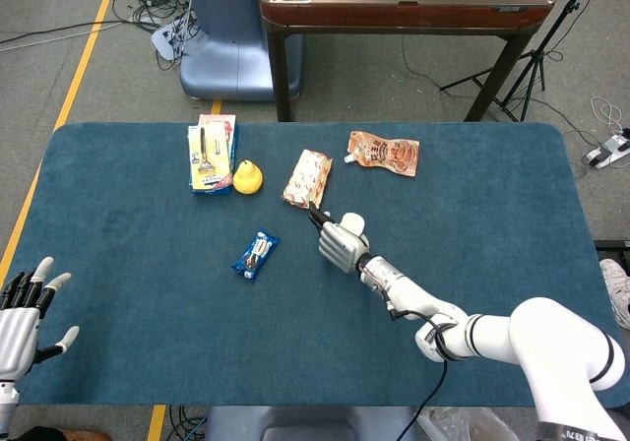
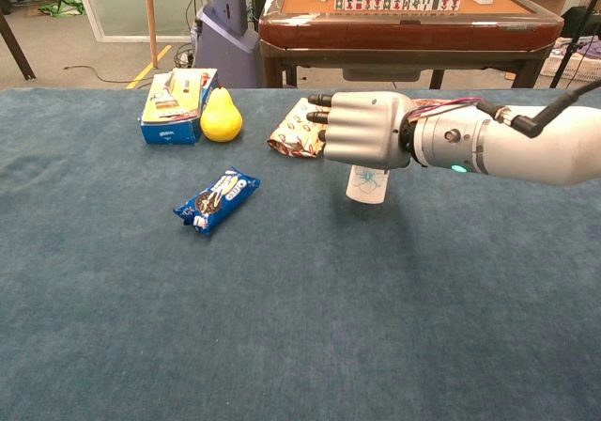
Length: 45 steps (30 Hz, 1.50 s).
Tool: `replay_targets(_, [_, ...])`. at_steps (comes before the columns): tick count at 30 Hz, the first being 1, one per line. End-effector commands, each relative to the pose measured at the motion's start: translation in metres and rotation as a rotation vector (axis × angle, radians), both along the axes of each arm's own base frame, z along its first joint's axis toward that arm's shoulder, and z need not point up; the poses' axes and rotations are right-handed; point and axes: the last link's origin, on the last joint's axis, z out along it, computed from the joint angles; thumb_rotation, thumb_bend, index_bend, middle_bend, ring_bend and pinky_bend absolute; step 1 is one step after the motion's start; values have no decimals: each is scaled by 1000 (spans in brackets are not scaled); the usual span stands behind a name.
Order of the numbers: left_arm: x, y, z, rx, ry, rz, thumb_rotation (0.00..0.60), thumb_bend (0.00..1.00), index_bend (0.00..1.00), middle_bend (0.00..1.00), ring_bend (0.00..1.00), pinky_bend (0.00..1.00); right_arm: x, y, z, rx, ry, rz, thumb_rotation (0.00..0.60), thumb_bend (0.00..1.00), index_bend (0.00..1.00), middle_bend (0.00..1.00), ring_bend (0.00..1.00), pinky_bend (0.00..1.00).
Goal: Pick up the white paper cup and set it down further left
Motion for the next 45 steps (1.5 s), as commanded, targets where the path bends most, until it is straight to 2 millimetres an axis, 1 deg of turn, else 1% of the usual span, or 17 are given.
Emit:
replay_targets(1, [0, 0, -1, -2, -2, 0, 600, 206, 181, 0, 9, 0, 0, 4, -1, -8, 1, 11, 600, 178, 235, 174, 25, 0])
replay_targets(5, [0, 0, -1, -2, -3, 0, 600, 206, 181, 0, 8, 0, -1, 10, 2, -22, -15, 1, 600, 133, 99, 115, 1, 0])
replay_targets(9, [1, 1, -1, -4, -1, -4, 600, 206, 181, 0, 7, 0, -3, 13, 7, -33, -43, -25, 600, 120, 12, 72, 0, 0])
replay_targets(11, [1, 1, 0, -4, 0, -6, 600, 206, 181, 0, 7, 0, -3, 14, 12, -37, -78, -51, 600, 101, 0, 51, 0, 0])
replay_targets(13, [3, 2, 0, -4, 1, -10, 600, 206, 180, 0, 6, 0, -1, 14, 20, -42, -153, -102, 600, 99, 0, 46, 0, 0])
replay_targets(16, [4, 4, 1, -6, 5, -12, 600, 206, 181, 0, 6, 0, 0, 13, 37, -44, -285, -173, 600, 99, 0, 47, 0, 0])
replay_targets(19, [6, 8, 1, -7, 7, -17, 600, 206, 181, 0, 6, 0, -1, 13, 55, -36, -441, -223, 600, 99, 0, 85, 0, 0])
replay_targets(22, [8, 11, 0, -8, 7, -27, 600, 206, 181, 0, 6, 0, -9, 16, 73, -29, -605, -319, 600, 100, 7, 134, 23, 0])
replay_targets(24, [10, 15, -1, -10, 10, -32, 600, 206, 181, 0, 6, 0, -17, 19, 85, -23, -737, -406, 600, 110, 37, 166, 64, 24])
replay_targets(28, [13, 21, -3, -10, 12, -40, 600, 206, 184, 0, 6, 0, -38, 21, 110, -62, -890, -501, 600, 141, 96, 220, 149, 201])
replay_targets(30, [14, 24, -3, -9, 13, -44, 600, 206, 185, 0, 6, 0, -51, 25, 122, -85, -947, -555, 600, 143, 113, 232, 172, 242])
replay_targets(35, [17, 30, -5, -3, 19, -48, 600, 206, 186, 0, 6, 0, -84, 42, 148, -151, -1029, -659, 600, 143, 133, 245, 188, 265])
replay_targets(38, [19, 34, -7, -6, 24, -47, 600, 206, 186, 0, 6, 0, -109, 61, 165, -201, -1075, -714, 600, 144, 140, 253, 194, 265])
replay_targets(41, [21, 36, -8, -6, 23, -52, 600, 206, 185, 0, 6, 0, -128, 82, 177, -231, -1096, -755, 600, 144, 148, 261, 194, 265])
replay_targets(45, [25, 36, -10, 1, 25, -56, 600, 206, 186, 0, 6, 0, -151, 109, 188, -263, -1095, -784, 600, 145, 148, 261, 194, 266])
